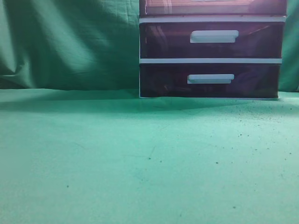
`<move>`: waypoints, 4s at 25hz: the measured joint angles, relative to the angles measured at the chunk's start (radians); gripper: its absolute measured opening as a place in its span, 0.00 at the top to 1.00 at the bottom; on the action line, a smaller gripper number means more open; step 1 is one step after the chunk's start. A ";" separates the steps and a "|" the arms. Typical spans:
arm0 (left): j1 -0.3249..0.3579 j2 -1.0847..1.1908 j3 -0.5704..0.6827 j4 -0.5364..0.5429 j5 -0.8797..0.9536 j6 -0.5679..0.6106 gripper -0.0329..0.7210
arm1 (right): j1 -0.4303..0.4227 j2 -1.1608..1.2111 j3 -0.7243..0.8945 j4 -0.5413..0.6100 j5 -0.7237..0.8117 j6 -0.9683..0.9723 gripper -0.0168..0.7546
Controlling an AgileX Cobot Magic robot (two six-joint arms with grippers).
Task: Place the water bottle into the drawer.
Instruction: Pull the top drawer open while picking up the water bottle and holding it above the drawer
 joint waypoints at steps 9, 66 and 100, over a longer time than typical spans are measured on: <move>0.000 0.251 -0.070 0.000 0.097 0.232 0.96 | 0.000 0.000 0.000 0.000 0.000 0.000 0.98; -0.259 0.977 -0.660 -0.024 0.212 0.354 0.60 | 0.000 0.000 0.002 -0.012 -0.026 -0.002 0.98; -0.419 0.824 -0.666 -0.164 0.358 0.463 0.60 | 0.161 1.126 -0.863 -0.022 -0.488 -0.996 0.98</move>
